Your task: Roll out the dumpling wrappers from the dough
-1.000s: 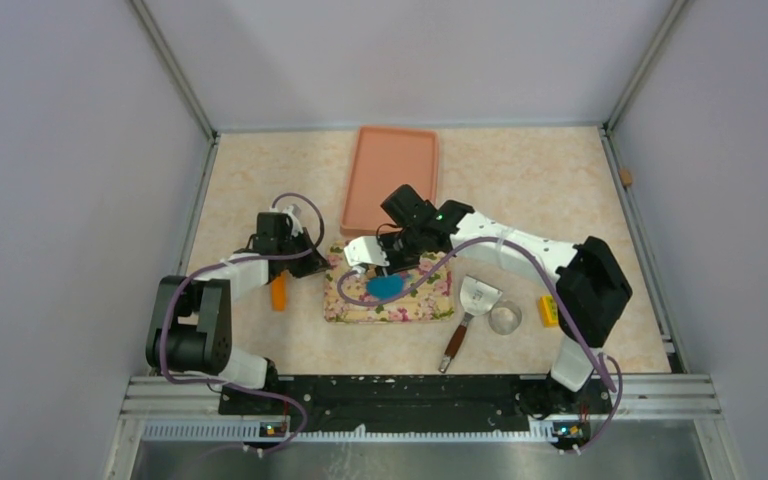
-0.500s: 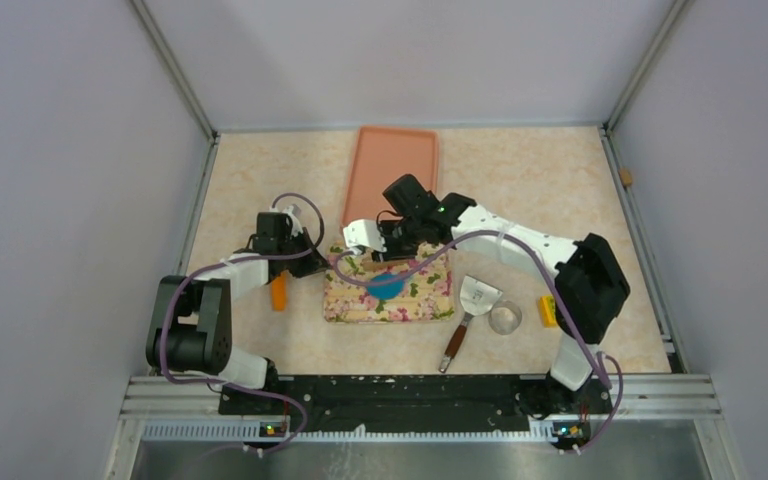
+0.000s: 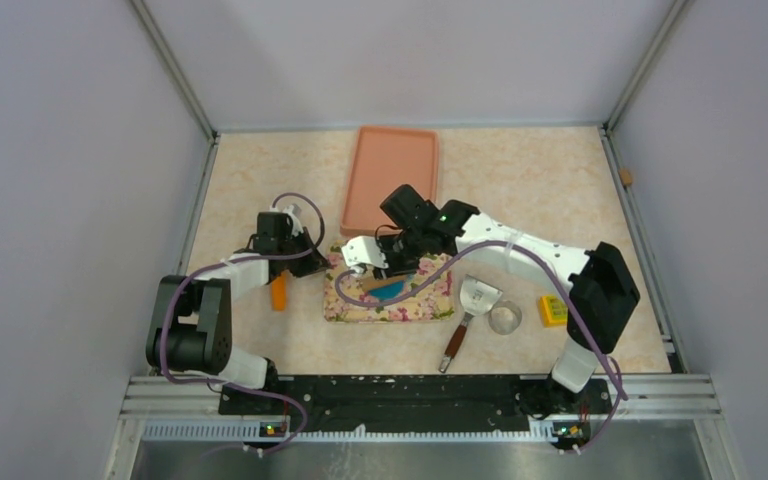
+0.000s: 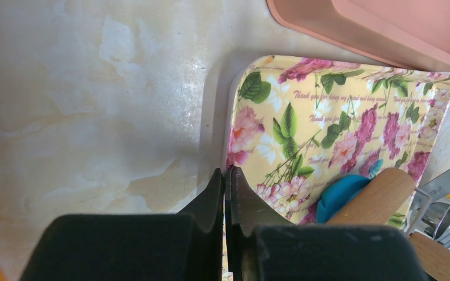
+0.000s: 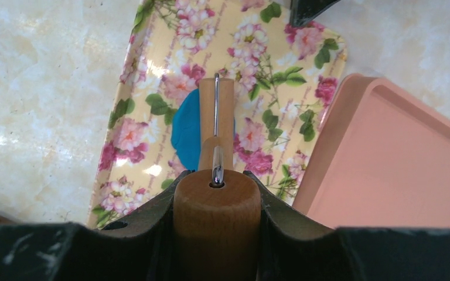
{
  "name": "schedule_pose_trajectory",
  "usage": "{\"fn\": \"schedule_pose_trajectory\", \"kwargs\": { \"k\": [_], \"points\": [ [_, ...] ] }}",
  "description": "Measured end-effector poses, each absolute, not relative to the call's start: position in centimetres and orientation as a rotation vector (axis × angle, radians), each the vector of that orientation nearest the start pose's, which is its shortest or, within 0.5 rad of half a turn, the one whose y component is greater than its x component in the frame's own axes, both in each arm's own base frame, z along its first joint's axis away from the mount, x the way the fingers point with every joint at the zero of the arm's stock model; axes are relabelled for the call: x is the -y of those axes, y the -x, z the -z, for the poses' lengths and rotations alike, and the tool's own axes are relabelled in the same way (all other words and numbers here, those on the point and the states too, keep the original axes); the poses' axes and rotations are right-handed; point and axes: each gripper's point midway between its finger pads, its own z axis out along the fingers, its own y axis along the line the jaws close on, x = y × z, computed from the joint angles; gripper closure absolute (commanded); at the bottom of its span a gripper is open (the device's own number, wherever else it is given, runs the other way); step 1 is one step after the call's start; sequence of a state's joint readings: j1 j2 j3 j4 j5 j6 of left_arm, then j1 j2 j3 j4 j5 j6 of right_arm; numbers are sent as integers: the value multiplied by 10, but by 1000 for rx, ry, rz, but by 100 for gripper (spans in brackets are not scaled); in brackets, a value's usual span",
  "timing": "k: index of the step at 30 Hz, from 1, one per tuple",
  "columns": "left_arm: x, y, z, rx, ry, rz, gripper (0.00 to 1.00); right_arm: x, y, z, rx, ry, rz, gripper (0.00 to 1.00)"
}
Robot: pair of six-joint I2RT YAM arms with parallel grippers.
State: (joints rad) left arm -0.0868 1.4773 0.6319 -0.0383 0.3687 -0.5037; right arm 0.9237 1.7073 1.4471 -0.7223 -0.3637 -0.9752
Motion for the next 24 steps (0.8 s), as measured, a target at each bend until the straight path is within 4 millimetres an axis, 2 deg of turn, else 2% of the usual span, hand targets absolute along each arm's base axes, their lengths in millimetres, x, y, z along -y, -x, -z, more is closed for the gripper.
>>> {"fn": "schedule_pose_trajectory", "kwargs": {
  "k": [4, 16, 24],
  "points": [
    [109, -313, -32, -2479, 354, 706, 100, -354, -229, -137, -1366, 2145, -453, 100],
    [108, -313, -32, -2477, 360, 706, 100, -362, -235, -130, -1324, 2174, -478, 100],
    [105, -314, -32, -2474, 372, 702, 100, -371, -248, -125, -1301, 2162, -464, 100]
  ]
}}
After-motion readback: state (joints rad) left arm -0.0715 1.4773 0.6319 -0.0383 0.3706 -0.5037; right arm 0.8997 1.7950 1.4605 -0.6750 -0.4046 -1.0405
